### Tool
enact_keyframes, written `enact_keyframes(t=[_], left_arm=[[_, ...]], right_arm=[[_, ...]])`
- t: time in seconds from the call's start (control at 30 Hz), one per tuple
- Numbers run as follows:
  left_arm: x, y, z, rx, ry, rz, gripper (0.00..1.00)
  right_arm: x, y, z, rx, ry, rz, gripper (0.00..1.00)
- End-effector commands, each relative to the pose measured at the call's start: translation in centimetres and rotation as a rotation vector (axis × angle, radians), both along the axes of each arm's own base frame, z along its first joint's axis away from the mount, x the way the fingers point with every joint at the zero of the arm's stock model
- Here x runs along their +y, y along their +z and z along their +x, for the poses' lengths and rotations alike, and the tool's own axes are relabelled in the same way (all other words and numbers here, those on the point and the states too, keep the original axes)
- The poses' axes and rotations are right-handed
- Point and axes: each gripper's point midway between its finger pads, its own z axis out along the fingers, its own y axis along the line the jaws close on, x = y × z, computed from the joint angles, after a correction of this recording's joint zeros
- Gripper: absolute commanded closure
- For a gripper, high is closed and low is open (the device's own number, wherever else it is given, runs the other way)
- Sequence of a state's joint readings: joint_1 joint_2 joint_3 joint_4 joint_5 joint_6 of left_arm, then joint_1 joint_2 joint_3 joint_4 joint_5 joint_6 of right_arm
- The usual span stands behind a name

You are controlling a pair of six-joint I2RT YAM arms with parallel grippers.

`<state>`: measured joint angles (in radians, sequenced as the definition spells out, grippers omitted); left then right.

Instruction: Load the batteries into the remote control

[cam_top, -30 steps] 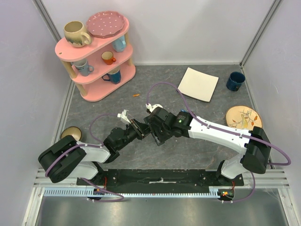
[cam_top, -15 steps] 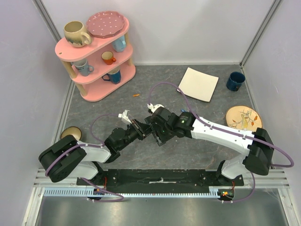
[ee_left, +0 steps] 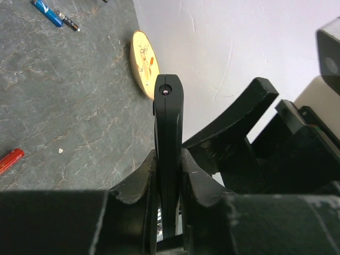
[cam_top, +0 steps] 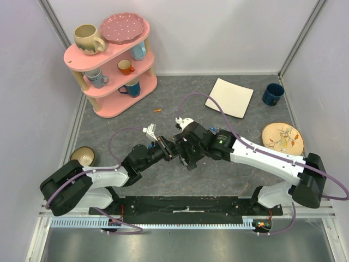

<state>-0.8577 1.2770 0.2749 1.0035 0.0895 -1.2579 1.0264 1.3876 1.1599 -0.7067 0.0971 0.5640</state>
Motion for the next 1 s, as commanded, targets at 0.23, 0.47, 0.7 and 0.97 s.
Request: enact_keyframes(t=[0.23, 0.47, 0.7, 0.97], left_arm=[[3.6, -2.2, 4.9, -0.010, 0.087, 0.314, 0.98], [7.1, -2.8, 9.6, -0.045, 0.164, 0.875, 0.98], [12.0, -4.1, 13.8, 0.064, 0.265, 1.388, 0.98], [13.6, -8.1, 18.0, 0.115, 0.130, 1.860, 0.98]], right_arm=[[-3.3, 11.6, 1.2, -0.306, -0.049, 0.191, 0.23], [-8.9, 7.1, 3.5, -0.448, -0.335, 0.174, 0.22], [-11.5, 6.1, 3.5, -0.485, -0.400, 0.112, 0.22], [-11.5, 5.4, 3.2, -0.468, -0.385, 0.091, 0.22]])
